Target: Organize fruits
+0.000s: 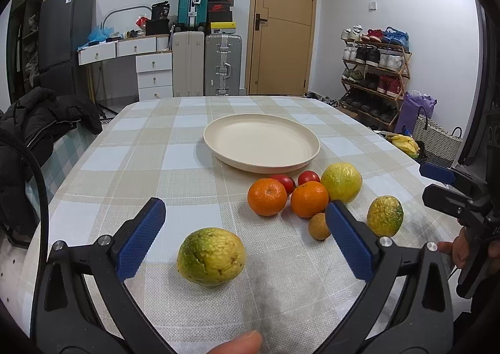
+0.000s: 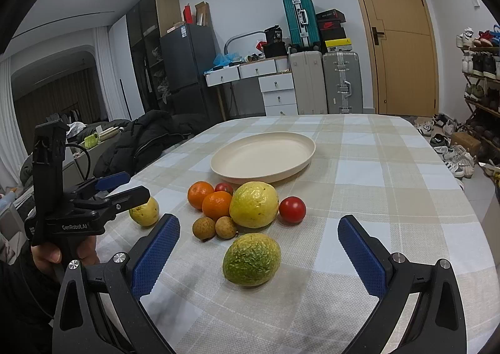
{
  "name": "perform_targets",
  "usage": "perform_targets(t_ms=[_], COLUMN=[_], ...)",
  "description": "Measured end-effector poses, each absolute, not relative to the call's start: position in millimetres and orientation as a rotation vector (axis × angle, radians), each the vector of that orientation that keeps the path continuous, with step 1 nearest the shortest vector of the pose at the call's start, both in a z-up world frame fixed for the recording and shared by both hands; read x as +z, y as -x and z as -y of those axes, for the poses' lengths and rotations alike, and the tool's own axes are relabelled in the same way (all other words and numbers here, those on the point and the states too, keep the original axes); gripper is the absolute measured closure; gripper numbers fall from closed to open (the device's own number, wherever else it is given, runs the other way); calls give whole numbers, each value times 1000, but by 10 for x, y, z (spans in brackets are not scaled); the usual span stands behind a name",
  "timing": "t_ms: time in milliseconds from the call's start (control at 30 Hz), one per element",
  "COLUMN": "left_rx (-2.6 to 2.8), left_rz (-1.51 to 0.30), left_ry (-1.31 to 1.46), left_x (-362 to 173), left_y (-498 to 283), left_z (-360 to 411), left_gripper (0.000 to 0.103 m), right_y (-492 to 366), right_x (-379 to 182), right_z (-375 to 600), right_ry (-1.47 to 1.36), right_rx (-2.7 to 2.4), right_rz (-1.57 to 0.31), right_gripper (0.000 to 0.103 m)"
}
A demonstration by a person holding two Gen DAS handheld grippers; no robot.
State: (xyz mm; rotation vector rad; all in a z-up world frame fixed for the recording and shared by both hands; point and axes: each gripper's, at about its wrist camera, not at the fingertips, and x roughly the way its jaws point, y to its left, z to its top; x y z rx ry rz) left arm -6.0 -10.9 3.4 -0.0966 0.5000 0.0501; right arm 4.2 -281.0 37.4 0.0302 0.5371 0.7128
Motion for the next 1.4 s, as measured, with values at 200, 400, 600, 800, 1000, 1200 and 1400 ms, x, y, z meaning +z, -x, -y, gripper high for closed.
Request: perform_targets(t_ms=[200,400,600,800,1000,1200,1400], left_rx=[47,46,46,47,48,48,46], left_rz=[-501,-500,-499,-498,-497,-497,-496], left_ry=[94,90,90,88,89,90,88], left_x=[47,42,55,80,70,81,73], left_y=[66,59,65,85,78,93,87], left_z=[87,84,82,92,86,97,102], left_gripper=[1,1,1,1,1,1,1], right_y=[-34,-39,-52,-62,-57,-59,-60], right_x=[375,373,368,366,363,359,354], right_z=[2820,2816,2827,2832,2836,2839,2837], right_ry=[-29,-24,-35,-39,-38,-41,-41], right_rx=[710,709,707,708,708,707,704], right_rz=[-536,-534,-536,-537,-536,-536,-545], right_gripper=[0,0,0,0,0,0,0])
